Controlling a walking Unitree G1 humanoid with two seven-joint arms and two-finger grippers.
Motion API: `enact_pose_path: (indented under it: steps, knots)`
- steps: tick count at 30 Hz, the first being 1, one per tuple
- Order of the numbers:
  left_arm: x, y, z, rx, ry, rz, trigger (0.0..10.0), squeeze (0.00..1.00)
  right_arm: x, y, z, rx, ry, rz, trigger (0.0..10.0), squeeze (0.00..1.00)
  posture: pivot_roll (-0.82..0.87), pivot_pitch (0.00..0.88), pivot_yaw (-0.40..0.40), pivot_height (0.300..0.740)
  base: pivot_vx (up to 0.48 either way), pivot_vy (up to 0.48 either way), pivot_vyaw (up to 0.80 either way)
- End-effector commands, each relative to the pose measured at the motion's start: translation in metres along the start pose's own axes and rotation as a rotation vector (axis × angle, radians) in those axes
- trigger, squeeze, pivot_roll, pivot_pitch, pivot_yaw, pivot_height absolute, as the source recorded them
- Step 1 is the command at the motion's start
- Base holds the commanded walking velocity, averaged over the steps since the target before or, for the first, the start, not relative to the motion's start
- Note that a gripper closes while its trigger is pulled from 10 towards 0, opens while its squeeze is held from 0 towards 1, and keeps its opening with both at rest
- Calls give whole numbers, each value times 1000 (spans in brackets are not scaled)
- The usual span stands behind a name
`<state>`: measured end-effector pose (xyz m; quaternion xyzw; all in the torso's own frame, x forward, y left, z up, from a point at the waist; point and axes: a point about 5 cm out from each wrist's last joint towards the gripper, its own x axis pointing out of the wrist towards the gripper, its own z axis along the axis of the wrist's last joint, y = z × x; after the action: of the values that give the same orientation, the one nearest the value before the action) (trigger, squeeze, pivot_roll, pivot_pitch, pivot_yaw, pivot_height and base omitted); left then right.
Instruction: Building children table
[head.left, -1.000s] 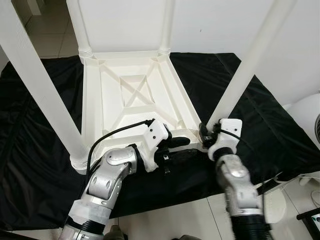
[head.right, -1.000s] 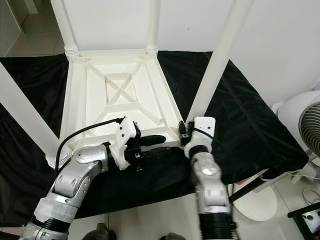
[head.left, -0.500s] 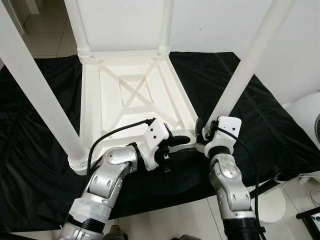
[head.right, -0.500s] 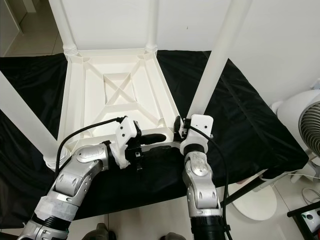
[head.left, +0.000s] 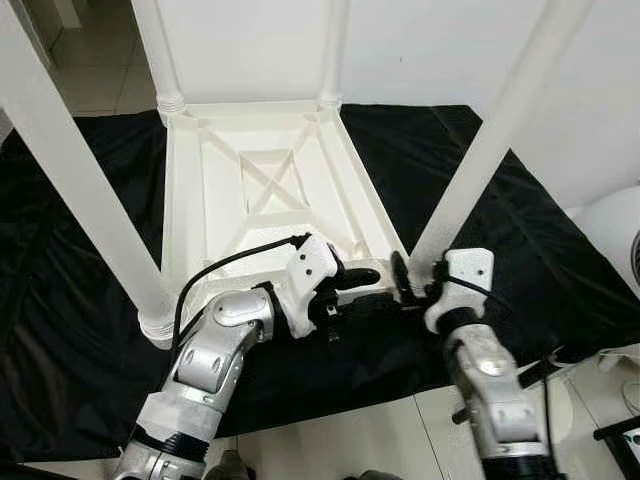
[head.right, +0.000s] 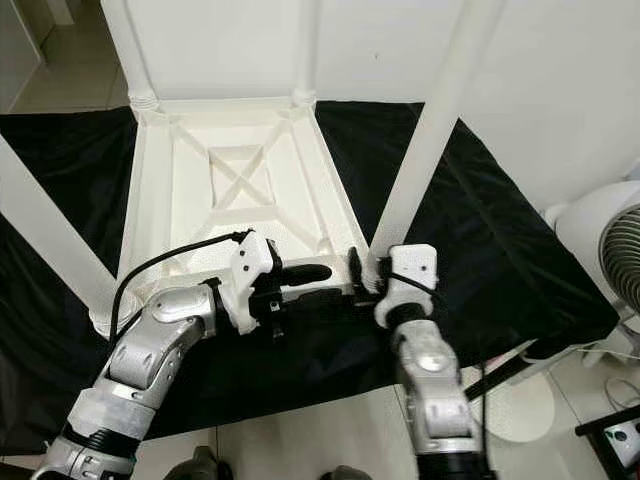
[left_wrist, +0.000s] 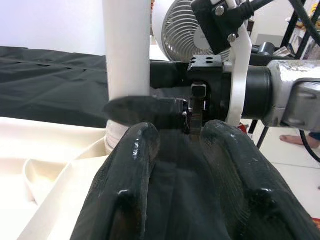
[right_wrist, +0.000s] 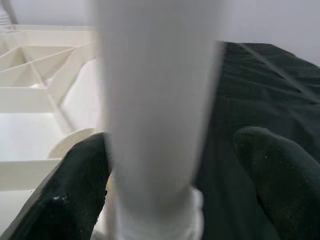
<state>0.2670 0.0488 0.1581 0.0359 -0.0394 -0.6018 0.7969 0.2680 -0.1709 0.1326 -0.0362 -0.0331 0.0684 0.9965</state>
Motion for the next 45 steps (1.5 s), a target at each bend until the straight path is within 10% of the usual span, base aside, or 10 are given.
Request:
enact_pose_path:
  steps: [1, 25, 26, 27, 28, 29, 41, 43, 44, 45]
  knots:
    - [2, 1, -1, 2, 1, 15, 10000, 0, 2, -4, -1, -18, 4, 46, 10000, 0, 11, 0, -32, 740, 0, 0, 0]
    - [0, 11, 12, 25, -32, 72, 10000, 0, -52, 28, -2, 184, -22, 3, 10000, 0, 10, 27, -40, 740, 0, 0, 0]
    - [1, 12, 12, 35, -28, 72, 10000, 0, -50, 31, -1, 173, -29, 45, 9255, 0, 10, 27, -40, 740, 0, 0, 0]
    - [1, 12, 13, 38, -27, 74, 10000, 0, -48, 33, 1, 165, -36, 80, 4431, 0, 10, 24, -32, 740, 0, 0, 0]
    - [1, 12, 13, 38, -27, 74, 10000, 0, -48, 33, 1, 165, -36, 80, 4431, 0, 10, 24, -32, 740, 0, 0, 0]
    - [1, 14, 13, 42, -24, 82, 10000, 0, -46, 36, 3, 163, -39, 113, 0, 0, 15, 23, -35, 740, 0, 0, 0]
    - [5, 24, 19, -14, -23, 188, 10000, 0, -34, 56, 4, 176, -38, 209, 0, 0, 37, 15, -57, 740, 0, 0, 0]
    - [5, 22, 20, -7, -30, 182, 10000, 0, -29, 55, 6, 172, -45, 201, 2706, 0, 40, 13, -61, 740, 0, 0, 0]
    - [6, 21, 21, -3, -35, 172, 10000, 0, -25, 52, 7, 166, -52, 191, 6863, 0, 40, 13, -61, 740, 0, 0, 0]
    - [6, 21, 21, -3, -35, 172, 10000, 0, -25, 52, 7, 166, -52, 191, 6863, 0, 40, 13, -61, 740, 0, 0, 0]
